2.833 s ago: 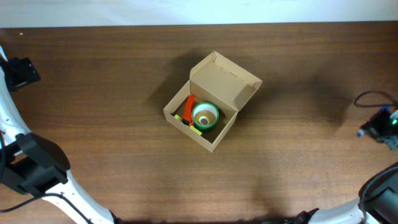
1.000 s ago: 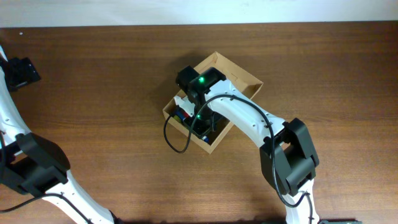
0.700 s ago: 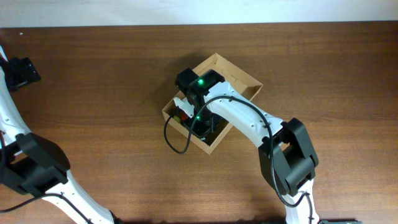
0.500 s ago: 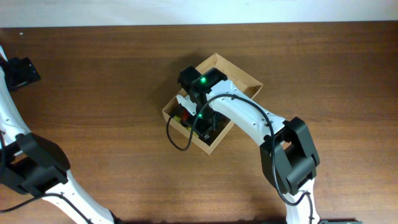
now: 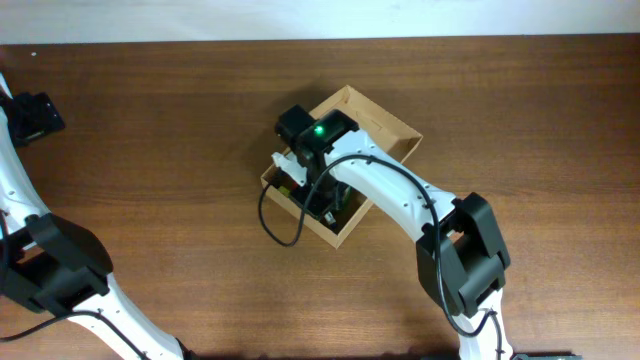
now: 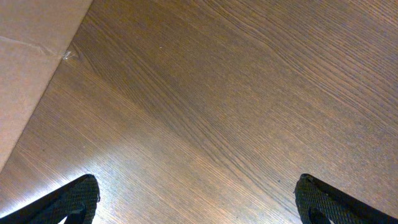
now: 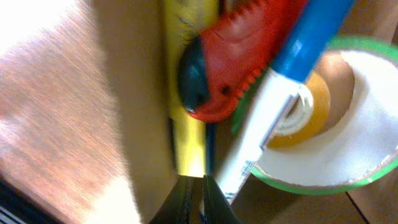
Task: Pack container
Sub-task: 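Lower the blue marker into the box beside the tapes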
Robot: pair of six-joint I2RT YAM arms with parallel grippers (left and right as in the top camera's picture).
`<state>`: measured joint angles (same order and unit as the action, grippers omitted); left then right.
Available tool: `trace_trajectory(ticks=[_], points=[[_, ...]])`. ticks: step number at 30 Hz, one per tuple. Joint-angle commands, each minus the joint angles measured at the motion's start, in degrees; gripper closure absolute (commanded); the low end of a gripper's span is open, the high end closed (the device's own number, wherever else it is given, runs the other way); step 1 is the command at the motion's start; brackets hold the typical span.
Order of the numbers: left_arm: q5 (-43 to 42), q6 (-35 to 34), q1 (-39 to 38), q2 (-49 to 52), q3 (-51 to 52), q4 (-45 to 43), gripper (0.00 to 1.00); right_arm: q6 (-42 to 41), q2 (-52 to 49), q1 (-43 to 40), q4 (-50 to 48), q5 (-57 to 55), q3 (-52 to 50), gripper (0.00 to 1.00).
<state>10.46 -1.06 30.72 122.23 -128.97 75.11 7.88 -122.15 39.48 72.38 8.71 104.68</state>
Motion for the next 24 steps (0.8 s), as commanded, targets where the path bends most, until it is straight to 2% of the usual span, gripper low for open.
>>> trace_trajectory(ticks=[1, 6, 9, 14, 24], points=[[-0.2, 0.7, 0.2, -1.1, 0.4, -0.1, 0.0, 1.2, 0.0, 1.0, 0.9, -0.3, 3.6, 0.89], [-0.2, 0.7, 0.2, -1.1, 0.4, -0.1, 0.0, 1.1, 0.0, 0.9, 1.7, -4.6, 6.4, 0.89], [-0.2, 0.7, 0.2, -1.1, 0.4, -0.1, 0.0, 0.6, 0.0, -0.9, 1.5, -5.0, 6.4, 0.96], [-0.2, 0.7, 0.2, -1.1, 0.4, -0.1, 0.0, -0.9, -0.2, -3.9, -2.6, -7.1, 6.1, 0.96], [-0.2, 0.7, 0.2, -1.1, 0.4, -0.1, 0.0, -2.4, -6.3, -4.0, -3.3, -7.8, 5.9, 0.96]])
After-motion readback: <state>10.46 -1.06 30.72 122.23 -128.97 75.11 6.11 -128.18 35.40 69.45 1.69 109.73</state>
